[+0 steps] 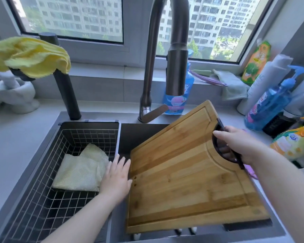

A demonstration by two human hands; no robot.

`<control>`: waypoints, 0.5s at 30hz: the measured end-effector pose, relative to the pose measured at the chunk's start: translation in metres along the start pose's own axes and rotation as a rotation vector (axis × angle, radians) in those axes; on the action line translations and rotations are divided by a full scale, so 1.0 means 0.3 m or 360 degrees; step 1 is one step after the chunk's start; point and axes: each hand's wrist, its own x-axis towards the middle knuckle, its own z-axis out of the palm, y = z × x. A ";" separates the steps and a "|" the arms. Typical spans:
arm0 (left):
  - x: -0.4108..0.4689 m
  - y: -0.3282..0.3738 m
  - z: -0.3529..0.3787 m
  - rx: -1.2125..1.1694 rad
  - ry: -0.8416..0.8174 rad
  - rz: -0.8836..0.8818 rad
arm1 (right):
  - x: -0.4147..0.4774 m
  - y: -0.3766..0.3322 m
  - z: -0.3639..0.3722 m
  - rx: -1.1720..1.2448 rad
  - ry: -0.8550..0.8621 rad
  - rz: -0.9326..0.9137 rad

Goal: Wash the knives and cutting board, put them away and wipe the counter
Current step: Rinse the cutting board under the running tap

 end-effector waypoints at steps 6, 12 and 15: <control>0.007 -0.017 0.038 0.0120 0.0158 0.0053 | 0.088 0.090 0.109 -0.0010 -0.0099 0.0123; 0.014 -0.030 0.064 -0.0073 0.0201 0.0038 | 0.142 0.134 0.161 -0.0067 -0.0143 0.0199; 0.018 -0.033 0.081 -0.0041 0.0288 0.0020 | 0.162 0.154 0.165 -0.0088 -0.0158 0.0200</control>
